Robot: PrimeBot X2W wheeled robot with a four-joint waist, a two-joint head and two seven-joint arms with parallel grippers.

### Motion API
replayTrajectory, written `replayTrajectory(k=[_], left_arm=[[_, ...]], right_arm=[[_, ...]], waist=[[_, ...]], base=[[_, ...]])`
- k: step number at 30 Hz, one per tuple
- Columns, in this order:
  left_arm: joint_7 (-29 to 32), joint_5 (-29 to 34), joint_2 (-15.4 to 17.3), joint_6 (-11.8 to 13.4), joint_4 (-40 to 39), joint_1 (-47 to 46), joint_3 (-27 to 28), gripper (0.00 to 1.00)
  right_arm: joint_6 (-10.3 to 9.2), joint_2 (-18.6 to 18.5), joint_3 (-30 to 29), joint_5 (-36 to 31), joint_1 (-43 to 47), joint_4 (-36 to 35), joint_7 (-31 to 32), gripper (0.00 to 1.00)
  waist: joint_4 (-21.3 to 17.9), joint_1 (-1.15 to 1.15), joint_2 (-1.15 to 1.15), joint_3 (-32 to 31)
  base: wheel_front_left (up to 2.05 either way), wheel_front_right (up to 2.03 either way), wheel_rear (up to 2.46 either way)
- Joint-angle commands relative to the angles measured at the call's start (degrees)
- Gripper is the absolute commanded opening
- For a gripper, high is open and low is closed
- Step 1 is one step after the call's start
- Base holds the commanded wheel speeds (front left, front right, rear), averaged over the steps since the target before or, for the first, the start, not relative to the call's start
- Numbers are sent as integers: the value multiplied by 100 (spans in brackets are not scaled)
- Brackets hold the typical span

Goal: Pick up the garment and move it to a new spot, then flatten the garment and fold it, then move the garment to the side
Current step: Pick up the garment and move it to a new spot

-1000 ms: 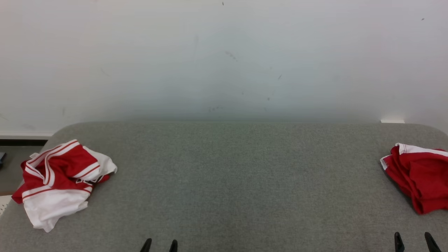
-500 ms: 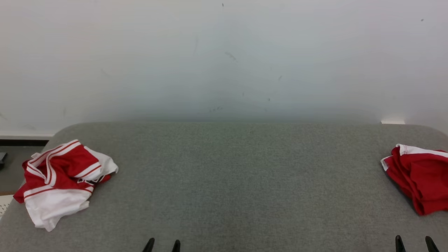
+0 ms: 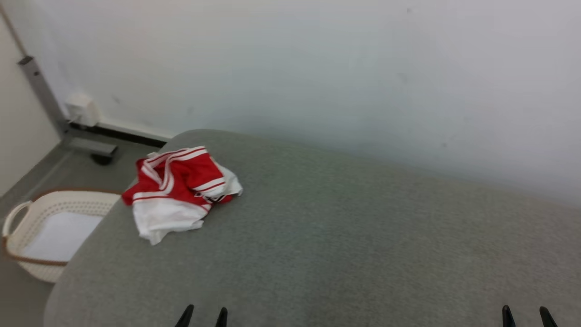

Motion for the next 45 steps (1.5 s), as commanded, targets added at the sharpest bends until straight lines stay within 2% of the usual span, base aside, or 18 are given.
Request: replayTrajectory(k=[1, 4, 11, 18, 24, 27, 36, 41, 45], left_arm=[[-3, 40, 46, -6, -6, 59, 30, 100], [-3, 28, 52, -7, -69, 125, 157, 100], [-3, -51, 22, 54, -305, 187, 368, 100], [-3, -120, 15, -4, -242, -52, 344, 100], [-3, -243, 212, -55, -62, -790, 605, 100], [43, -357, 411, -85, 110, -1426, 721, 100], [778, -663, 1037, -95, 887, -3756, 1082, 100], [1426, -974, 1216, -46, 1847, -4783, 1241, 100], [1912, -965, 1431, 66, 2722, -5383, 1282, 100]], right_arm=[[-16, -1, 11, 26, -52, 12, -16, 100], [-16, 1, 150, 32, -200, 9, -17, 100], [-16, -6, 397, -105, -572, 163, -16, 100], [-16, -5, 324, 19, -323, 138, -16, 100], [-16, -8, 305, -214, -304, 34, -13, 100], [-16, -21, 264, -433, -490, -99, -7, 100], [-16, -543, 284, -708, -1421, -412, -7, 100], [-16, -807, 234, -745, -1801, -562, 13, 100], [-16, -932, 275, -745, -1977, -670, 84, 100]], waist=[[662, 0, 0, -3], [1004, 0, 0, 54], [1138, 0, 0, 218], [1045, 0, 0, 116], [630, 0, 0, 446], [403, 0, 0, 932], [-130, 0, 0, 2722], [-279, 0, 0, 3306], [-380, 0, 0, 3573]], base=[[0, 0, 0], [0, 0, 0], [0, 0, 0], [0, 0, 0], [0, 0, 0], [0, 0, 0], [0, 0, 0], [0, 0, 0], [0, 0, 0]])
